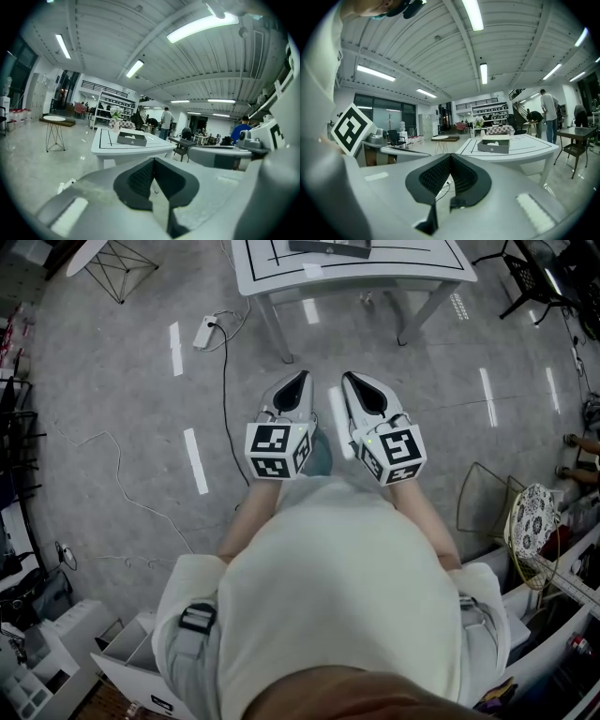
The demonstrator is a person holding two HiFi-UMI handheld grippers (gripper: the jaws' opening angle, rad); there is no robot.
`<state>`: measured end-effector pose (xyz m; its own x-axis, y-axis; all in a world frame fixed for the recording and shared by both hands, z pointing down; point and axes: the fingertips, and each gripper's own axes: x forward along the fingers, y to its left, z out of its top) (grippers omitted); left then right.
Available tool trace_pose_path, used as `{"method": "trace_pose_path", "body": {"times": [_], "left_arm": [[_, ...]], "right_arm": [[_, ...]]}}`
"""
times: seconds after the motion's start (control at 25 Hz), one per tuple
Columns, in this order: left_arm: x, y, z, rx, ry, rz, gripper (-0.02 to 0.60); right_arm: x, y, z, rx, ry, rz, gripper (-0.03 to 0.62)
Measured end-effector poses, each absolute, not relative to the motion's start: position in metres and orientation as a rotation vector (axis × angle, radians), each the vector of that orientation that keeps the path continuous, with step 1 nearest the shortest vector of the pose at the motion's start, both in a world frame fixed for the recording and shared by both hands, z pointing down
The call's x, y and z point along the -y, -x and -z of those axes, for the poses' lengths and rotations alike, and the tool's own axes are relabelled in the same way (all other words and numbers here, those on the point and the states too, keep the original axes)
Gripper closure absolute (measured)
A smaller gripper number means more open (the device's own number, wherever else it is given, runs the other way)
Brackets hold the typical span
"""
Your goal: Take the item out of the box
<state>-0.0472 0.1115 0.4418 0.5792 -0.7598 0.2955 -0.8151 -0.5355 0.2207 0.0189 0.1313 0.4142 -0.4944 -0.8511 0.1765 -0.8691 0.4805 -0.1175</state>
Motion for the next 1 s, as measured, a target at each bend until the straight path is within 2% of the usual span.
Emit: {"method": "trace_pose_path", "body": {"times": [1.0], "left_arm": [[0.101,0.05,-0.437,1.145,-2.544,-0.257,0.581]], "right_arm": [[0.079,-0.014,-0.403,2.533,-1.622,-0.245,0.594]]}}
